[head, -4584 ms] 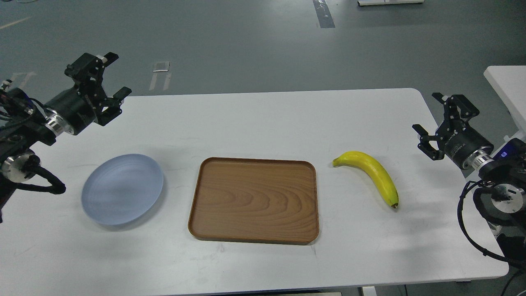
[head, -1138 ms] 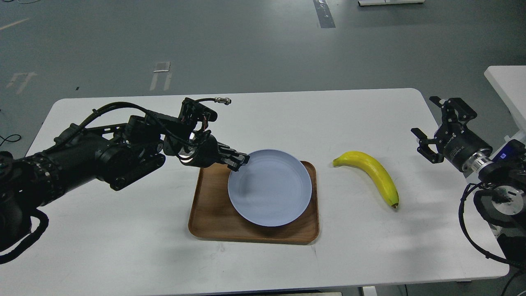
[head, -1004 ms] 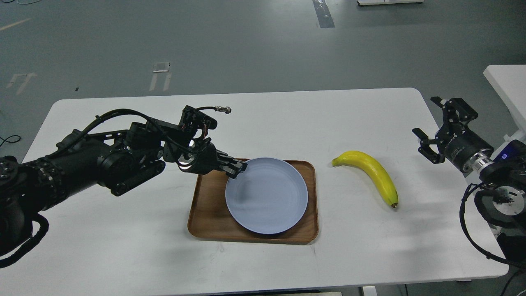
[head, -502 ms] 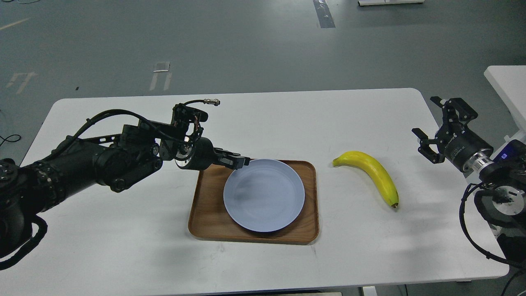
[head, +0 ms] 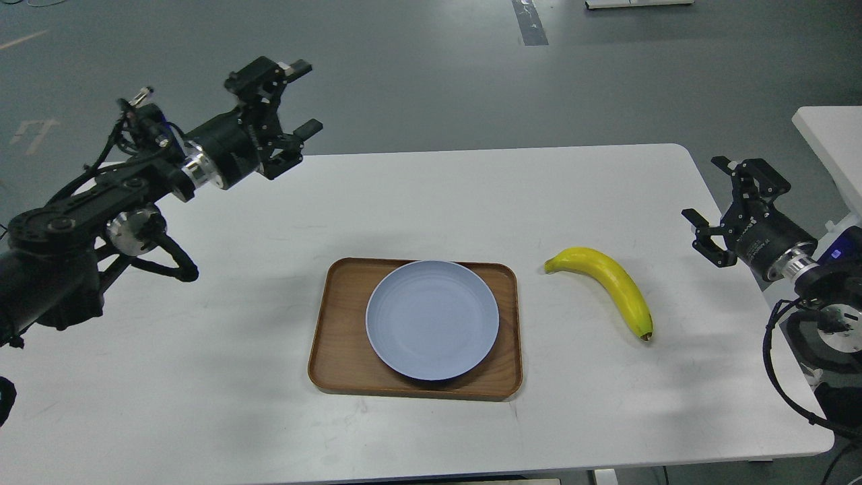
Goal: Place banana on plate with both arms
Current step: 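Open the left gripper and withdraw it away from the plate, then reach the right gripper to the yellow banana and grasp it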
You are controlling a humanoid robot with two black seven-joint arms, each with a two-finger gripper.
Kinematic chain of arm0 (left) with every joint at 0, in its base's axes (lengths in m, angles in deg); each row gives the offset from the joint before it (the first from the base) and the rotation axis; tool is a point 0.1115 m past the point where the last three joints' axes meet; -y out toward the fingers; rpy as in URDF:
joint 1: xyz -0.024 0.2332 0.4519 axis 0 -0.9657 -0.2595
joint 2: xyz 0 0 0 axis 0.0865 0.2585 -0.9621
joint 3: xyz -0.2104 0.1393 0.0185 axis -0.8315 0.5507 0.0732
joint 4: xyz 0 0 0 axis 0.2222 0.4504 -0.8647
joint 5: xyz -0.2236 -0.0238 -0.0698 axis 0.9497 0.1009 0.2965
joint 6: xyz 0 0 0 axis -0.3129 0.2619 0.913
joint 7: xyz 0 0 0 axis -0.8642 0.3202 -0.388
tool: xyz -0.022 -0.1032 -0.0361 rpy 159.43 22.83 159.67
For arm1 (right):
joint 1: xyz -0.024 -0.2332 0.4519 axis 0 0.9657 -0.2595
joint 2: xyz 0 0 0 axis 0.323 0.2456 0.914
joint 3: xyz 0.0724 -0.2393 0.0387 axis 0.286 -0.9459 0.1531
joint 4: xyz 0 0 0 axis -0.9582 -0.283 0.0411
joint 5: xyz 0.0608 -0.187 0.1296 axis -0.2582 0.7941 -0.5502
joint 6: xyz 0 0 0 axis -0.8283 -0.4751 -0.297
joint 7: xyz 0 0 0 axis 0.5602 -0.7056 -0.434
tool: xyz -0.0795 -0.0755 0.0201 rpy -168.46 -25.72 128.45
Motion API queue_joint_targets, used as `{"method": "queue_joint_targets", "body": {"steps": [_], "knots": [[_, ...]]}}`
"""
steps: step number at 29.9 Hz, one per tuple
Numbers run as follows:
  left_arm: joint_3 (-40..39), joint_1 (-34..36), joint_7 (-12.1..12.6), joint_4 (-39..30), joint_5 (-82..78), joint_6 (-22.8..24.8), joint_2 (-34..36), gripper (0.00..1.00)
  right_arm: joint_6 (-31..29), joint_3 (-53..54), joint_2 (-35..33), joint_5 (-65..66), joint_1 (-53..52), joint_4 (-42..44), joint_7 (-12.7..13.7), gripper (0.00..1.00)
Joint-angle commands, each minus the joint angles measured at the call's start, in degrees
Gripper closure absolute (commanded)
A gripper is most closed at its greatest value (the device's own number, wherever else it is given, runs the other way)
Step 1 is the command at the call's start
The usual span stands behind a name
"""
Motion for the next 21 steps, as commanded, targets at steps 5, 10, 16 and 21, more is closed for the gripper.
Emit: {"method": "queue_joint_targets", "body": {"steps": [5,10,16,21], "knots": [[-16.14,-13.26,-0.01,-0.04,3.1,0.04,3.12,0.02,0.0,-0.07,-5.68,20.87,-5.15,-3.88,0.01,0.01],[-16.59,-14.58,-0.01,-0.04,3.1,0.04,3.83,0.02,0.0,-0.07,-7.27,42.73,-12.0,-8.45,0.01,0.01],[-16.67,-14.5,-0.01,-1.62,3.1,0.04,3.3,0.02,0.0,-6.28,-4.91,61.81,-19.55,-10.04,0.01,0.01],[-16.5,-14.5,-0.01,-1.71,3.01,0.04,3.21,0.02,0.0,-20.85,-1.3,69.22,-27.38,-10.13,0.01,0.0]]}}
